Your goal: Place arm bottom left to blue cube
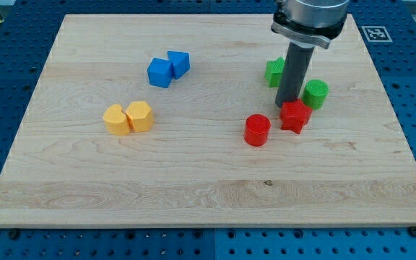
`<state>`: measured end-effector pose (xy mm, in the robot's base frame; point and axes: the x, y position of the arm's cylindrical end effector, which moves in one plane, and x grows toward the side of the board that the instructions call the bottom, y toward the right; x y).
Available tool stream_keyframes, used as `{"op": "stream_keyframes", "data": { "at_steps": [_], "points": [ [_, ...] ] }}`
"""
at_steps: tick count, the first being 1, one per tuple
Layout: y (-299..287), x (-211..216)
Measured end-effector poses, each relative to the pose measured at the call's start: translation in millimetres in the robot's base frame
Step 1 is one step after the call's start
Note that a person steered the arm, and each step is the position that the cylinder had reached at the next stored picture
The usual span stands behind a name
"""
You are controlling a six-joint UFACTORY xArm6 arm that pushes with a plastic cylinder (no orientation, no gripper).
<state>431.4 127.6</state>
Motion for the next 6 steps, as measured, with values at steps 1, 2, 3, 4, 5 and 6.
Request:
{"op": "stream_keyframes", "data": {
  "at_steps": [1,2,3,4,5,6],
  "points": [
    [4.8,0.0],
    [5.6,4.4],
    [5.6,7.8],
    [-14.8,-0.9],
    [-55.5,-2.7],
    [-99.4,-7.9]
  ]
}}
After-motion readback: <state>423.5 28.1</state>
